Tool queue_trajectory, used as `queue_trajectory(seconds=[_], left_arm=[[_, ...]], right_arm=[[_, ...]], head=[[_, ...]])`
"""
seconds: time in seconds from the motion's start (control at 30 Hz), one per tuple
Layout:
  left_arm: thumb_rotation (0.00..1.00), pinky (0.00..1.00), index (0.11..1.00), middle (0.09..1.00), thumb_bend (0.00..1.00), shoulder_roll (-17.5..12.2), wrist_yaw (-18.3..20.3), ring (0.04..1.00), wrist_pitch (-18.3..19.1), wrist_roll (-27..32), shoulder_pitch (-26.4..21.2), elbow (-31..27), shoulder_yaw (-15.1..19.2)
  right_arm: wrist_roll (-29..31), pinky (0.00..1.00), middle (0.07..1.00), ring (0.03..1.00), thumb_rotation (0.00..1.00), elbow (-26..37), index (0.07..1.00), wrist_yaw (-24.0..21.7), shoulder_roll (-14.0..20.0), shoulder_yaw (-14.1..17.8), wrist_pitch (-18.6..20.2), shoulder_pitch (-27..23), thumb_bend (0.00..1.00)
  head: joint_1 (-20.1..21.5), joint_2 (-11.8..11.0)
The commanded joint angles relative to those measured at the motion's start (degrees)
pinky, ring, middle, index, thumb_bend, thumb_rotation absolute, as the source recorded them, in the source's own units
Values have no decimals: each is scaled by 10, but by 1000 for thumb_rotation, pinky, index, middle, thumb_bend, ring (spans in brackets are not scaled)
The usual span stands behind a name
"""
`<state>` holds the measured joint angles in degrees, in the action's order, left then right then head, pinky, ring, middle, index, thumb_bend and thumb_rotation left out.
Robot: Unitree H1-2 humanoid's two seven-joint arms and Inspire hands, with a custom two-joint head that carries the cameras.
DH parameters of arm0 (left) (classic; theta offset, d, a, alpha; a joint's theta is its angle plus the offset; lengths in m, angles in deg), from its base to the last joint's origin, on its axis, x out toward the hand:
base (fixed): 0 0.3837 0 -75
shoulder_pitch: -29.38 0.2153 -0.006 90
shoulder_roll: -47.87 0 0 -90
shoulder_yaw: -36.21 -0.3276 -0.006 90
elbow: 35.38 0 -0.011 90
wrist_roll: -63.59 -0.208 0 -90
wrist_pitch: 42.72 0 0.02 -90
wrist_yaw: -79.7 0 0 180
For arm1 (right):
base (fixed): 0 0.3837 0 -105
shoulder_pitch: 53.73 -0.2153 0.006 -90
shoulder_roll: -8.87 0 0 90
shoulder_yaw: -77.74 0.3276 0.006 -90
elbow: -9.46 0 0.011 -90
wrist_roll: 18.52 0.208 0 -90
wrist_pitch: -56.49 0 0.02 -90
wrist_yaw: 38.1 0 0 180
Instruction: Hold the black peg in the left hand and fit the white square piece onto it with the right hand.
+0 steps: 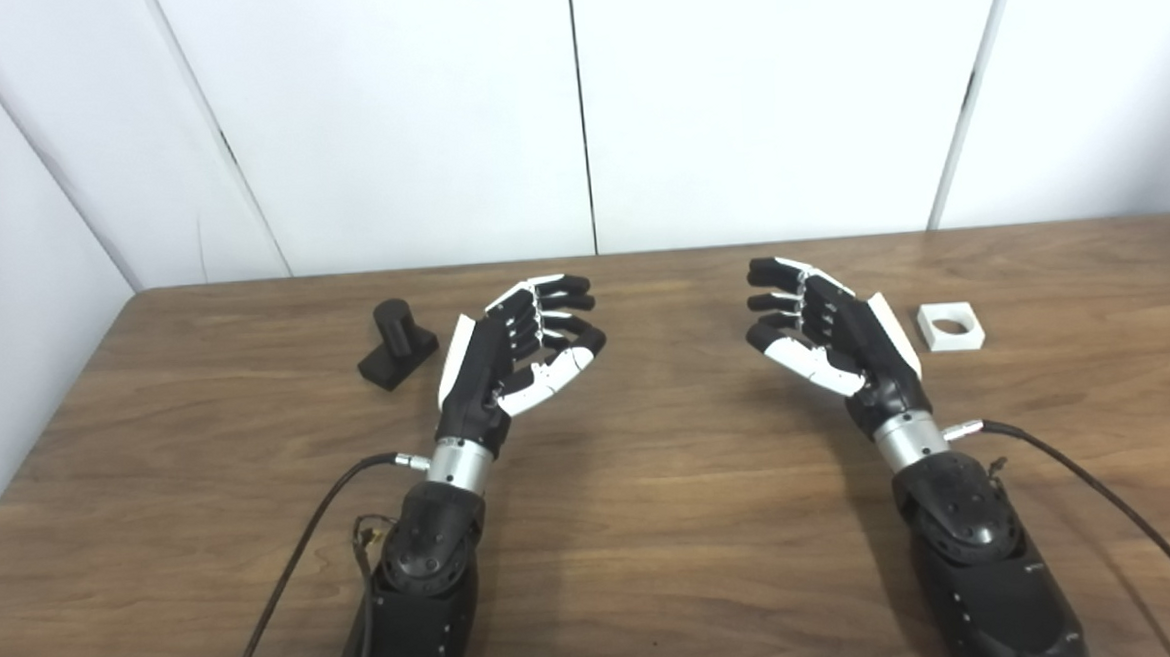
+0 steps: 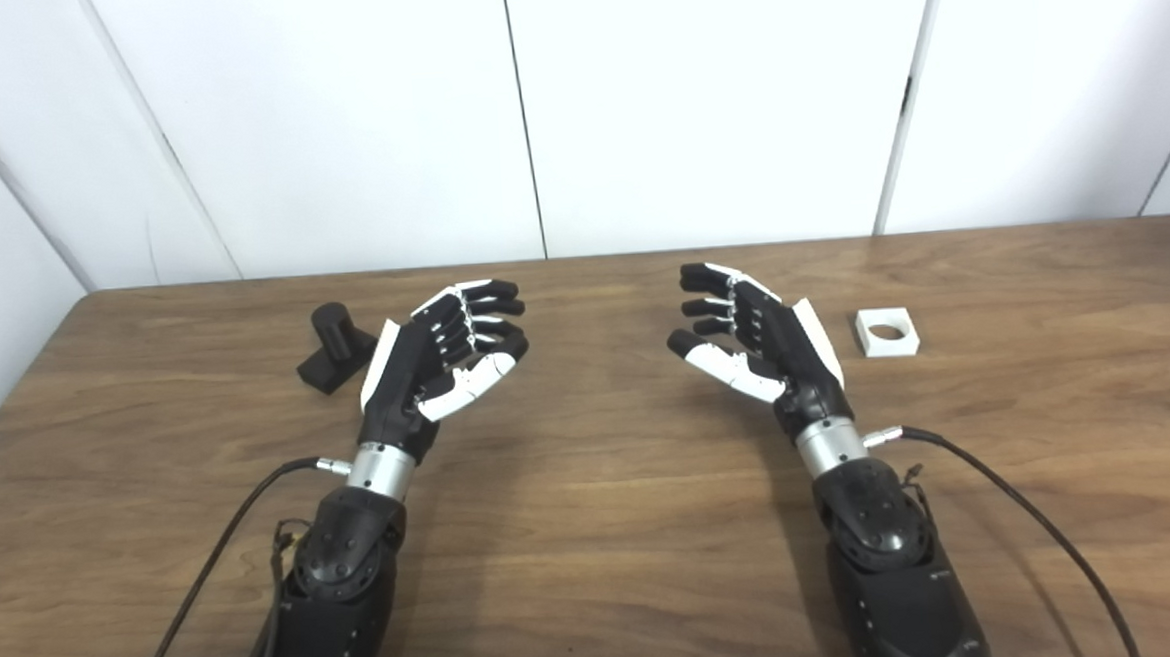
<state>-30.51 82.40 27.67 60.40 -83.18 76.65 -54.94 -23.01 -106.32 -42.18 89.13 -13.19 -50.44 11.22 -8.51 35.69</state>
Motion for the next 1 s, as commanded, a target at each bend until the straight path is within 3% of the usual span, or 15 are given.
queue_trajectory(seconds=[0.0, 0.17, 0.23, 0.3, 0.53, 0.83, 0.97], left_arm=[[264, 473, 668, 660, 587, -2, -4, 590, -28, 2, -20, -11, 1], [179, 485, 673, 669, 537, 11, -5, 602, -30, 5, -25, 5, -2], [185, 481, 674, 667, 546, 18, -9, 591, -39, 0, -29, 24, -4], [195, 494, 673, 671, 551, 23, -18, 601, -49, -11, -32, 42, -7], [209, 531, 670, 683, 557, 24, -30, 628, -67, -23, -40, 61, -9], [98, 550, 702, 710, 556, 18, -36, 659, -26, -37, -35, 21, -8], [68, 554, 744, 760, 557, -6, -44, 702, -6, -85, -32, -12, -14]], right_arm=[[4, 687, 795, 733, 496, -3, 777, 8, -6, 0, -20, 4, 753], [24, 664, 796, 738, 476, -19, 780, -8, 9, 8, -27, 2, 739], [36, 668, 795, 737, 486, -38, 781, -17, 17, 12, -38, 0, 761], [44, 676, 791, 737, 506, -60, 778, -23, 23, 16, -54, -3, 788], [39, 684, 785, 737, 540, -97, 774, -17, 32, 14, -86, -15, 818], [44, 666, 787, 730, 547, -106, 760, -19, 34, 15, -95, -21, 841], [44, 658, 787, 728, 547, -108, 766, -18, 37, 17, -95, -21, 847]], head=[[-4, -1], [-83, -18], [-126, -30], [-140, -35], [-142, -38], [-136, -41], [-135, -42]])
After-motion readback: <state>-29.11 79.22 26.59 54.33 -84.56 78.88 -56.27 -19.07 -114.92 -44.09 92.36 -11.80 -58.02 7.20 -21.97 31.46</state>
